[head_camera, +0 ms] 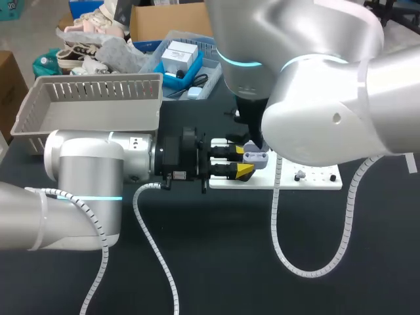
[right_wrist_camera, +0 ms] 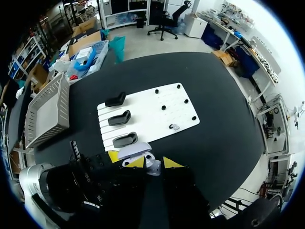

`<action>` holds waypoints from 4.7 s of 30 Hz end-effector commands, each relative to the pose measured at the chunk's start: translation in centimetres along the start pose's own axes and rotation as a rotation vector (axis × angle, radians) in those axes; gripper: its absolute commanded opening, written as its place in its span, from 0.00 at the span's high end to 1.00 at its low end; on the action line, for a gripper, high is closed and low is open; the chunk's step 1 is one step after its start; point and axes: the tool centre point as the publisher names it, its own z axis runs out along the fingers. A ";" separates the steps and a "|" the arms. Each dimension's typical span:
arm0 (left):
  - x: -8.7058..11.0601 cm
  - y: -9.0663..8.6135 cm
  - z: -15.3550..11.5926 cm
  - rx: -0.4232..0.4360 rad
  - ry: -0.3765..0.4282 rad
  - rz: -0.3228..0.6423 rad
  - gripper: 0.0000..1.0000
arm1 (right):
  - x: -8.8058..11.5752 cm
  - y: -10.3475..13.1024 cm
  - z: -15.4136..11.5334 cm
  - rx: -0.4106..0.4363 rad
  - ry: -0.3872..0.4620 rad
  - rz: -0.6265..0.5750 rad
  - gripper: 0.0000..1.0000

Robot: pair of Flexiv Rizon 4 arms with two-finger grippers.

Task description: Pick up each earbud case from the left stands, insert the matching earbuds, close the lid, and place the case in the box.

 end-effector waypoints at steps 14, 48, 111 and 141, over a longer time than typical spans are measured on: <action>0.1 0.0 0.1 -0.002 0.000 0.001 1.00 | 0.2 0.8 0.7 0.019 0.016 -0.009 1.00; 0.1 0.0 0.1 -0.002 0.000 0.001 1.00 | 0.2 0.7 1.8 0.048 0.033 -0.022 1.00; 0.1 0.0 0.1 -0.002 0.000 0.001 1.00 | -3.9 -6.6 1.7 -0.228 0.023 0.204 0.41; 0.1 0.0 0.1 -0.002 0.000 0.001 1.00 | -3.0 -8.0 8.8 -0.419 -0.014 -0.037 0.53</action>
